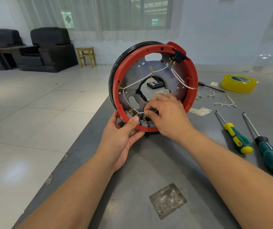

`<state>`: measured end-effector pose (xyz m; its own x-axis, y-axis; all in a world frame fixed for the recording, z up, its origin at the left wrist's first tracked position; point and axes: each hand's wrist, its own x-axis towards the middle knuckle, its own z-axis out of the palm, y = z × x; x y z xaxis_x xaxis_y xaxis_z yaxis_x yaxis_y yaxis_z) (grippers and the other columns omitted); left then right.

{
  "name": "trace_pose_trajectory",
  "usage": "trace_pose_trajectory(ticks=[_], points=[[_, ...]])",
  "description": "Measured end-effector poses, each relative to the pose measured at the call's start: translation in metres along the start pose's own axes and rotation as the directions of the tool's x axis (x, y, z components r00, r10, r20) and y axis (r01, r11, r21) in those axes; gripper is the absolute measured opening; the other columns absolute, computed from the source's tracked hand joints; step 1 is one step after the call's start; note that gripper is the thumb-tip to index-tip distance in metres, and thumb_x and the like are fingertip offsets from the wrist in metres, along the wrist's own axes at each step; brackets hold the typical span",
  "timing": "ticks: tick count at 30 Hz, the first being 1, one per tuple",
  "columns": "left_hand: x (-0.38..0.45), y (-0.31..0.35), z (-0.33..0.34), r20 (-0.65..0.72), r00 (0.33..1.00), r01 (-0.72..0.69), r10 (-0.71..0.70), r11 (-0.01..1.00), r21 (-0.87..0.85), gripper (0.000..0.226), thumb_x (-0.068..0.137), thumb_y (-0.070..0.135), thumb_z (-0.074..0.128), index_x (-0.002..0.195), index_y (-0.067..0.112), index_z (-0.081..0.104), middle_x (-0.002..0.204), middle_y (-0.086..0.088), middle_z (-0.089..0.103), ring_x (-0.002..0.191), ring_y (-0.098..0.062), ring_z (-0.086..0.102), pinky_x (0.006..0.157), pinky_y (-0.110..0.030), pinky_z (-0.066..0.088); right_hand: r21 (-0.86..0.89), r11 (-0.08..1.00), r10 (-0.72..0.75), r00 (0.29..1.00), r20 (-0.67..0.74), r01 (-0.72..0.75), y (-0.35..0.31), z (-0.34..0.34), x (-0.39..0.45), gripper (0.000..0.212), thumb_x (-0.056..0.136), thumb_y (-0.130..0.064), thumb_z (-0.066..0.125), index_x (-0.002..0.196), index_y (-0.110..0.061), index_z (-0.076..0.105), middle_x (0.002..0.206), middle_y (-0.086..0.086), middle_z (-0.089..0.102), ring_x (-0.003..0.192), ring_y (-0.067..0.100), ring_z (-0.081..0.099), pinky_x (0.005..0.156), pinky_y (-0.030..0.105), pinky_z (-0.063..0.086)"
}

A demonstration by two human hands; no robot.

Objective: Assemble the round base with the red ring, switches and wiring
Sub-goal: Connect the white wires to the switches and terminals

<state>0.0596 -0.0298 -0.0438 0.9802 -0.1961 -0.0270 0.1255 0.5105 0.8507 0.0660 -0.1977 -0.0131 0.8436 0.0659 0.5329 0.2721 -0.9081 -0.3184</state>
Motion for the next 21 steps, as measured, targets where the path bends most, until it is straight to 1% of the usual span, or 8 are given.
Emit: trace_pose_trajectory(ticks=[8, 10, 12, 15, 18, 21], points=[[-0.0001, -0.0005, -0.0001, -0.013, 1.0, 0.011, -0.011, 1.0, -0.015, 0.042, 0.095, 0.001, 0.072, 0.133, 0.017, 0.061, 0.118, -0.018, 0.076, 0.103, -0.037, 0.077, 0.083, -0.046, 0.066, 0.004, 1.0, -0.001, 1.0, -0.018, 0.001, 0.0, 0.0004, 0.0, 0.009, 0.096, -0.032, 0.066, 0.096, -0.03, 0.074, 0.11, -0.016, 0.062, 0.119, 0.02, 0.046, 0.099, 0.047, 0.041], [-0.0001, -0.0004, 0.0002, -0.018, 1.0, 0.013, -0.013, 1.0, -0.015, 0.041, 0.095, 0.001, 0.072, 0.131, 0.016, 0.061, 0.118, -0.018, 0.077, 0.104, -0.037, 0.077, 0.084, -0.047, 0.066, 0.0, 1.0, -0.003, 1.0, -0.016, 0.003, 0.0001, 0.0005, 0.0003, 0.009, 0.096, -0.033, 0.066, 0.096, -0.03, 0.075, 0.109, -0.016, 0.062, 0.119, 0.02, 0.046, 0.098, 0.046, 0.041], [-0.0006, -0.0001, 0.0006, -0.015, 1.0, 0.011, -0.011, 1.0, -0.011, 0.042, 0.096, 0.001, 0.071, 0.134, 0.014, 0.06, 0.12, -0.019, 0.076, 0.106, -0.038, 0.076, 0.087, -0.048, 0.065, -0.003, 1.0, -0.006, 1.0, -0.012, 0.006, 0.0004, 0.0003, 0.0008, 0.009, 0.096, -0.033, 0.066, 0.096, -0.03, 0.075, 0.109, -0.017, 0.061, 0.118, 0.019, 0.046, 0.098, 0.045, 0.041], [-0.0013, 0.0007, 0.001, -0.018, 1.0, 0.01, -0.01, 1.0, -0.013, 0.046, 0.095, 0.0, 0.071, 0.138, 0.013, 0.058, 0.122, -0.02, 0.075, 0.106, -0.037, 0.076, 0.088, -0.049, 0.064, -0.007, 1.0, -0.012, 1.0, -0.003, 0.012, 0.0009, 0.0004, 0.0015, 0.008, 0.096, -0.033, 0.066, 0.095, -0.03, 0.074, 0.105, -0.02, 0.057, 0.117, 0.018, 0.046, 0.099, 0.044, 0.04], [-0.0016, 0.0014, 0.0012, -0.023, 1.0, 0.013, -0.013, 1.0, -0.025, 0.047, 0.095, -0.001, 0.071, 0.138, 0.013, 0.057, 0.122, -0.021, 0.074, 0.105, -0.038, 0.077, 0.086, -0.048, 0.065, -0.012, 1.0, -0.02, 1.0, 0.001, 0.02, 0.0014, 0.0011, 0.0018, 0.009, 0.096, -0.033, 0.066, 0.094, -0.031, 0.074, 0.102, -0.023, 0.05, 0.117, 0.018, 0.045, 0.098, 0.044, 0.039], [-0.002, 0.0018, 0.0015, -0.033, 0.999, 0.021, -0.022, 0.999, -0.038, 0.047, 0.095, -0.002, 0.071, 0.137, 0.013, 0.058, 0.123, -0.022, 0.073, 0.104, -0.039, 0.077, 0.084, -0.047, 0.065, -0.016, 1.0, -0.025, 1.0, 0.0, 0.025, 0.0024, 0.0022, 0.0022, 0.008, 0.095, -0.034, 0.066, 0.094, -0.031, 0.074, 0.101, -0.023, 0.049, 0.116, 0.018, 0.045, 0.097, 0.043, 0.038]])
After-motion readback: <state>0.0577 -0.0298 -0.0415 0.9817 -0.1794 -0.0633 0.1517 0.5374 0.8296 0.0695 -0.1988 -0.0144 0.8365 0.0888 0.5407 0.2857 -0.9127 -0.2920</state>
